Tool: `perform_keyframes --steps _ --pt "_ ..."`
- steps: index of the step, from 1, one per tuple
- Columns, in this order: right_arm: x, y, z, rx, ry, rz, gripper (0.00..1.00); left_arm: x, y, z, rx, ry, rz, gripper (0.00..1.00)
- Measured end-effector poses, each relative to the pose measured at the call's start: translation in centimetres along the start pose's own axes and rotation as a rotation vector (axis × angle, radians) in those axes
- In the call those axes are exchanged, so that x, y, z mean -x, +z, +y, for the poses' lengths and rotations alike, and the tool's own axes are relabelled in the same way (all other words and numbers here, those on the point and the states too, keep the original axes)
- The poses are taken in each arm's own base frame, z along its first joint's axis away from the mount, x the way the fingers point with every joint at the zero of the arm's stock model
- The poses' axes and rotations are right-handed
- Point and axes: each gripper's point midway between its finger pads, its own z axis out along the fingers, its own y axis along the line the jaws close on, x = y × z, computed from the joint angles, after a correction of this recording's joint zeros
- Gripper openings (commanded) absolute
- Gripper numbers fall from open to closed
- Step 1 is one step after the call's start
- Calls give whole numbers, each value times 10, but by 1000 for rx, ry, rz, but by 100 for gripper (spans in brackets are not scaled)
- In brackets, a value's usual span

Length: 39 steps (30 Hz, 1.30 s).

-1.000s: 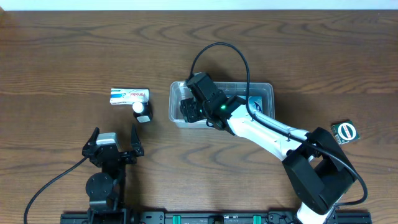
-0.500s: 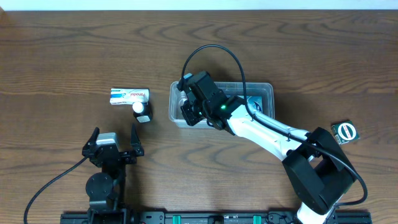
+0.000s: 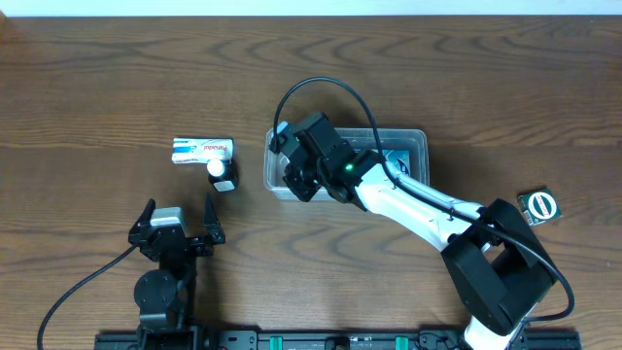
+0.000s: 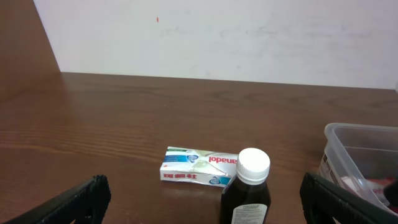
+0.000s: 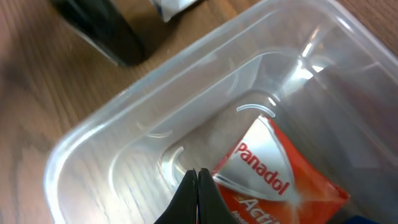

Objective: Pack container
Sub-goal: 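Lower the red packet into the container and open the right gripper, then lift the right gripper away toward the green Zam-Buk box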

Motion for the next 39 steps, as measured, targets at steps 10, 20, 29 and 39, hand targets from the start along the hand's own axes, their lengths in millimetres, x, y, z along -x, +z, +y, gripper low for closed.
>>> perform_keyframes --steps 10,20,29,39 --pt "-20 -9 -17 -3 -127 100 1 0 0 0 0 0 0 98" --pt "-4 -16 -16 16 -134 73 1 0 0 0 0 0 0 98" --pt "32 -45 -3 78 14 71 1 0 0 0 0 0 0 98" --pt "73 -159 -52 2 290 107 91 0 0 0 0 0 0 98"
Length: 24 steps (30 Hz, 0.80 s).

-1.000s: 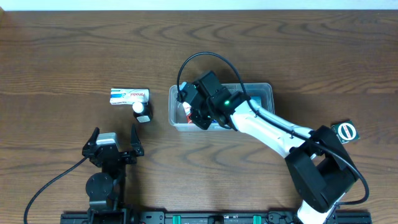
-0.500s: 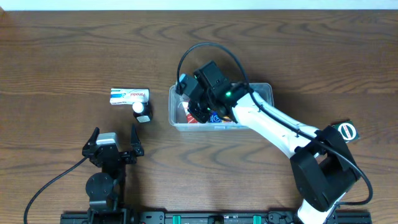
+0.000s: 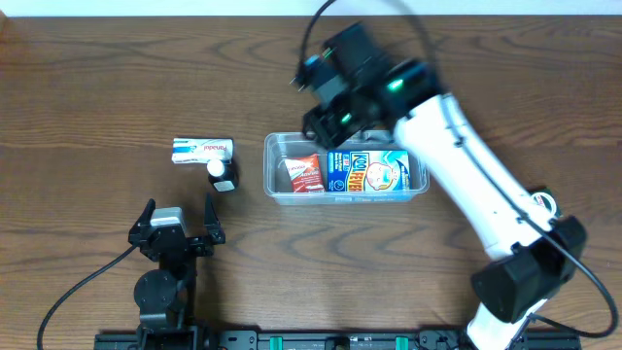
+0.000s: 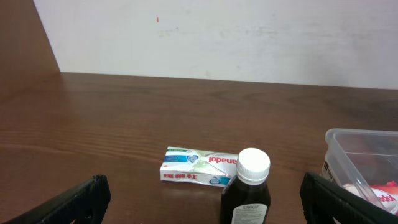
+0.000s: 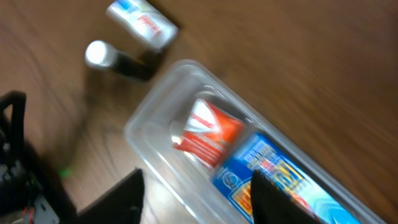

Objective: Pack container
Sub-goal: 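Lift the right gripper away toward the green Zam-Buk box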

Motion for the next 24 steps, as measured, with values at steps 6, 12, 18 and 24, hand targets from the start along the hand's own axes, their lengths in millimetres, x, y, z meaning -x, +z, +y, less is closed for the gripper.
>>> perform_keyframes --steps 6,12,18,24 --pt "-19 -51 -70 -65 224 35 99 0 0 0 0 0 0 98" --pt "-60 -73 -105 -85 407 139 98 0 0 0 0 0 0 98" --pt "-94 -100 -161 -249 730 158 99 0 0 0 0 0 0 98" --pt "-139 -120 -208 -477 1052 188 99 0 0 0 0 0 0 98"
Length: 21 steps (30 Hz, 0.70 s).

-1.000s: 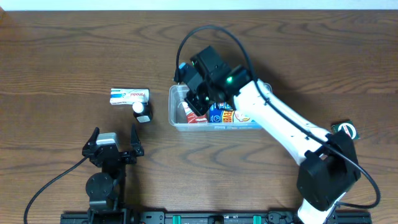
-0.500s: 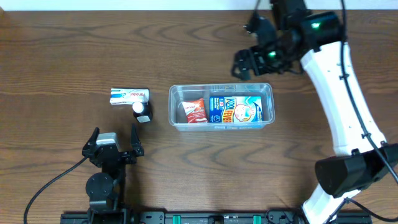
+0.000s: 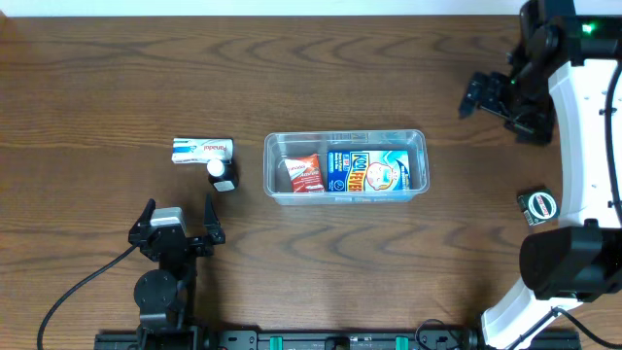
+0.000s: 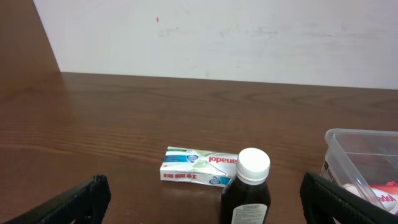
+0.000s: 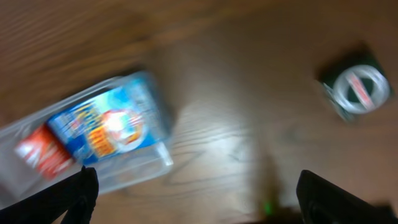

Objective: Pack container
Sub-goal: 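Lift the right gripper away toward the green Zam-Buk box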

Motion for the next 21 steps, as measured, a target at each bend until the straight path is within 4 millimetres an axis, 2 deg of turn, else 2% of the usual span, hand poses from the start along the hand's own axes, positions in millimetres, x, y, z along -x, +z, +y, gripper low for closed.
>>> perform_keyframes --steps 4,13,21 --pt "-1 17 -30 -114 150 21 99 0 0 0 0 0 0 98" --pt "-2 71 -72 -224 318 57 98 0 0 0 0 0 0 98" --pt "-20 112 -122 -274 466 139 99 0 0 0 0 0 0 98"
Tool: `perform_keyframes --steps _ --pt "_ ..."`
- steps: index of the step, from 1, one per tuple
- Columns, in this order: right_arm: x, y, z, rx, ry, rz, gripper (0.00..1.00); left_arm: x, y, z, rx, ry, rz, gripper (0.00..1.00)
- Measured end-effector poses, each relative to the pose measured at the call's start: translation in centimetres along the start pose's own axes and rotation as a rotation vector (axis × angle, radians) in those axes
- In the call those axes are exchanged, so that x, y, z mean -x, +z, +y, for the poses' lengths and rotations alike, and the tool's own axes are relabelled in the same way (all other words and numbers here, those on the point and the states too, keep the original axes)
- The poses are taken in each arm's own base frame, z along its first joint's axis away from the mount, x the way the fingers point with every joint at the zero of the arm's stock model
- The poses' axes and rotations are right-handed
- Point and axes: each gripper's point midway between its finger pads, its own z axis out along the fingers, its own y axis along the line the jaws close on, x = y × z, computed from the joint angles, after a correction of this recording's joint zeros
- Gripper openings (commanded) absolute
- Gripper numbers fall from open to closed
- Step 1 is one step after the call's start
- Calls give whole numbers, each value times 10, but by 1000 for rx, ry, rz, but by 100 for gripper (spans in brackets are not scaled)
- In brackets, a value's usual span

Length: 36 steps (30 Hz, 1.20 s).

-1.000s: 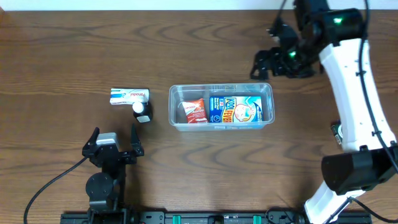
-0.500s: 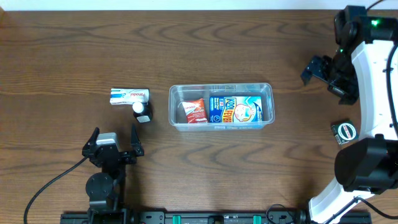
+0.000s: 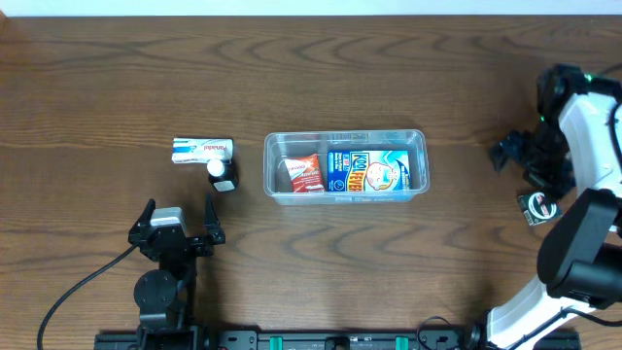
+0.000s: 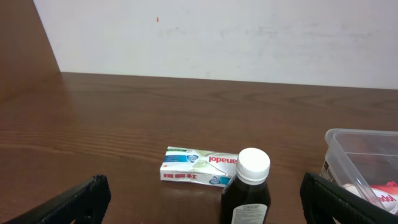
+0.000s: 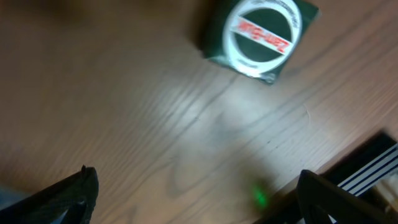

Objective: Pack container
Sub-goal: 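Lift the right gripper away toward the green Zam-Buk box, then grasp the green Zam-Buk box with the right gripper and lift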

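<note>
The clear plastic container (image 3: 345, 192) lies mid-table and holds a red Panadol pack (image 3: 306, 173) and a blue box (image 3: 372, 170). Left of it are a white Panadol box (image 3: 203, 150) (image 4: 199, 165) and a dark bottle with a white cap (image 3: 223, 173) (image 4: 247, 190). A small green packet with a round white label (image 3: 537, 205) (image 5: 260, 38) lies at the far right. My right gripper (image 3: 525, 165) (image 5: 198, 199) is open just above and beside it, holding nothing. My left gripper (image 3: 178, 226) (image 4: 205, 205) is open near the front edge, facing the bottle.
The table's right edge and a black rail (image 5: 367, 171) lie close to the green packet. A white wall (image 4: 217, 37) stands behind the table. The container's near corner (image 4: 364, 162) shows at the right of the left wrist view.
My right gripper has moved from the back right of the table toward the front, and is now over the green packet. It is still open. The left arm has not moved.
My right gripper was shut inside the container's left end, by the red Panadol pack. Then it was open above the container, the pack lying inside. Then it was at the back right, and now it is by the green packet.
</note>
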Motion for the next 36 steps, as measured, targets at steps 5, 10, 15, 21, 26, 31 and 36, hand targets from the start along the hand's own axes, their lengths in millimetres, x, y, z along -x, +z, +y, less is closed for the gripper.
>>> perform_keyframes --steps 5,10,15,21,26,31,36 --pt "19 31 -13 40 130 -6 99 0 0 0 0 0 0 98" --pt "31 50 -22 79 211 -6 99 0 0 0 0 0 0 98" --pt "39 53 -26 94 237 -22 99 0 0 0 0 0 0 98" --pt "44 62 -30 67 240 -60 99 0 0 0 0 0 0 98" --pt "37 82 -35 44 240 -63 99 0 0 0 0 0 0 98" --pt "40 87 -36 41 243 -86 99 0 0 0 0 0 0 98" --pt "50 86 -38 28 249 -136 98 0 0 0 0 0 0 98"
